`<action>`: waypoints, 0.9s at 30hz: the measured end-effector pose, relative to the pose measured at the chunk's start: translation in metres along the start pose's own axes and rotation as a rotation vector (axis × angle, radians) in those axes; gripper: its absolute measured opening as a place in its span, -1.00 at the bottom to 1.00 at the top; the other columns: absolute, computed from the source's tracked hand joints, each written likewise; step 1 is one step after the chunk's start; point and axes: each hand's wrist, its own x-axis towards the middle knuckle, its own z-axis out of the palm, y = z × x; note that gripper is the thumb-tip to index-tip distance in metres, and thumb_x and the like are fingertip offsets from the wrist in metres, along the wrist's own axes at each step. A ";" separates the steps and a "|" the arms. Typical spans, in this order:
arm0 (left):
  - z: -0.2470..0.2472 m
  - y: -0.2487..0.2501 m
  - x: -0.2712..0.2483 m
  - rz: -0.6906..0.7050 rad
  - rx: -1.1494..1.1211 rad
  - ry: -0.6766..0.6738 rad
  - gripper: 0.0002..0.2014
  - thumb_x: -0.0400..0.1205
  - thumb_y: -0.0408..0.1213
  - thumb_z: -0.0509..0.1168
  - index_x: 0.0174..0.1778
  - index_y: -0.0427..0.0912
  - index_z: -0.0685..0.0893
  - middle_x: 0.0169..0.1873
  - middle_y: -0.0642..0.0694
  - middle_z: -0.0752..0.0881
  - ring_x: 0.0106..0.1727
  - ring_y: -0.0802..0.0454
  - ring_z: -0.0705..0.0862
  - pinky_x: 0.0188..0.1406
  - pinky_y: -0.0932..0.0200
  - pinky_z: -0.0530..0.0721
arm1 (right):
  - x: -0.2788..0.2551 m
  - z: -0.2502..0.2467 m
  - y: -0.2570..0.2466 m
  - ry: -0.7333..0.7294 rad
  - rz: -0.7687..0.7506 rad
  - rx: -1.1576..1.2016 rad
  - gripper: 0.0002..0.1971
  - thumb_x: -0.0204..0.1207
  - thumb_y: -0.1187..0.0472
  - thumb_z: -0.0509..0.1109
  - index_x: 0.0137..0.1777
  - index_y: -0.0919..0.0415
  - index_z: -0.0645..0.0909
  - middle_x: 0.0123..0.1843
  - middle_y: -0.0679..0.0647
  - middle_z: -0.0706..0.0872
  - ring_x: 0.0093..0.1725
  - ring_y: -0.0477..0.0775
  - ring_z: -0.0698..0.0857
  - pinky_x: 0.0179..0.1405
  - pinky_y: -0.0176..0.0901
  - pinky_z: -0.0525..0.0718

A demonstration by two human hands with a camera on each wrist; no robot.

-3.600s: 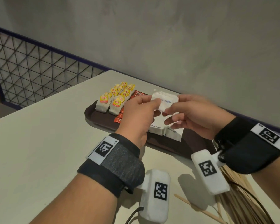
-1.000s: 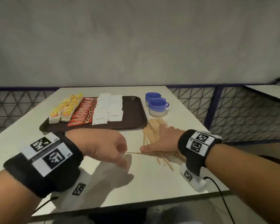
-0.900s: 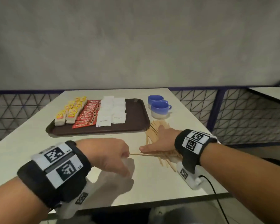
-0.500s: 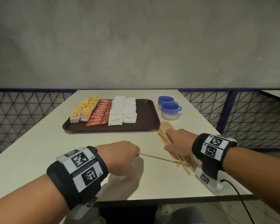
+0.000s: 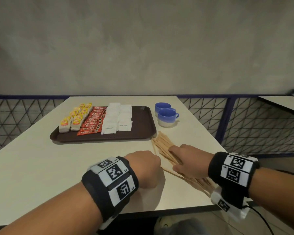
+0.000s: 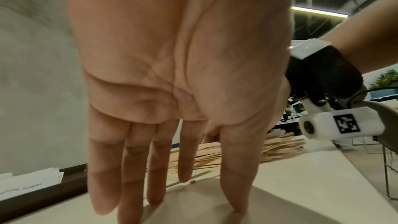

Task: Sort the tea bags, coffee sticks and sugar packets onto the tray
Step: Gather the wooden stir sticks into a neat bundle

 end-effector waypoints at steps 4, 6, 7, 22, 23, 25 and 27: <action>-0.004 -0.007 0.013 -0.016 -0.005 0.053 -0.74 0.69 -0.21 0.35 0.27 -0.18 0.61 0.13 -0.17 0.68 0.14 -0.17 0.69 -0.07 0.05 0.58 | 0.000 0.002 0.007 0.015 -0.027 0.014 -0.51 0.66 -0.11 0.34 0.52 -0.03 0.35 0.23 0.11 0.56 0.16 0.15 0.62 0.22 0.09 0.68; -0.003 -0.012 0.023 -0.023 -0.023 0.061 -0.70 0.68 -0.24 0.36 0.32 -0.17 0.61 0.20 -0.19 0.68 0.20 -0.19 0.70 -0.03 0.05 0.59 | 0.001 0.003 0.010 0.014 -0.032 0.012 -0.49 0.66 -0.11 0.34 0.55 -0.06 0.33 0.24 0.11 0.57 0.15 0.14 0.63 0.23 0.11 0.70; -0.003 -0.015 0.028 -0.031 -0.034 0.065 -0.70 0.68 -0.25 0.35 0.33 -0.17 0.60 0.23 -0.20 0.67 0.21 -0.19 0.69 -0.01 0.06 0.59 | 0.001 0.002 0.012 0.019 -0.033 0.008 -0.49 0.66 -0.11 0.35 0.54 -0.07 0.32 0.24 0.11 0.57 0.14 0.13 0.63 0.22 0.11 0.71; 0.002 -0.005 0.088 0.036 -0.078 0.082 -0.72 0.70 -0.14 0.28 0.29 -0.10 0.69 0.19 -0.15 0.71 0.16 -0.16 0.73 0.22 -0.13 0.75 | -0.003 -0.009 0.022 -0.040 -0.010 0.015 -0.04 0.29 -0.52 0.42 0.55 -0.03 0.17 0.20 0.08 0.62 0.11 0.08 0.63 0.11 0.06 0.76; 0.002 -0.004 0.091 0.043 -0.080 0.104 -0.72 0.69 -0.12 0.28 0.28 -0.09 0.68 0.19 -0.14 0.70 0.18 -0.16 0.72 0.23 -0.14 0.74 | -0.002 -0.008 0.022 -0.033 -0.004 -0.009 -0.13 0.37 -0.44 0.44 0.52 0.00 0.21 0.18 0.10 0.61 0.11 0.11 0.62 0.11 0.06 0.75; 0.001 -0.003 0.096 0.051 -0.096 0.127 -0.71 0.67 -0.09 0.26 0.27 -0.07 0.68 0.16 -0.12 0.69 0.16 -0.15 0.72 0.21 -0.14 0.74 | 0.002 -0.009 0.026 0.000 0.001 -0.016 -0.32 0.51 -0.26 0.47 0.44 0.05 0.29 0.14 0.12 0.62 0.08 0.15 0.63 0.04 0.03 0.70; -0.001 -0.002 0.101 0.050 -0.114 0.121 -0.68 0.58 -0.06 0.23 0.19 -0.04 0.70 0.08 -0.09 0.73 0.09 -0.13 0.74 0.13 -0.12 0.77 | 0.008 -0.010 0.034 0.037 -0.011 -0.003 -0.42 0.54 -0.15 0.50 0.39 0.08 0.33 0.07 0.08 0.61 0.01 0.14 0.64 -0.12 -0.07 0.60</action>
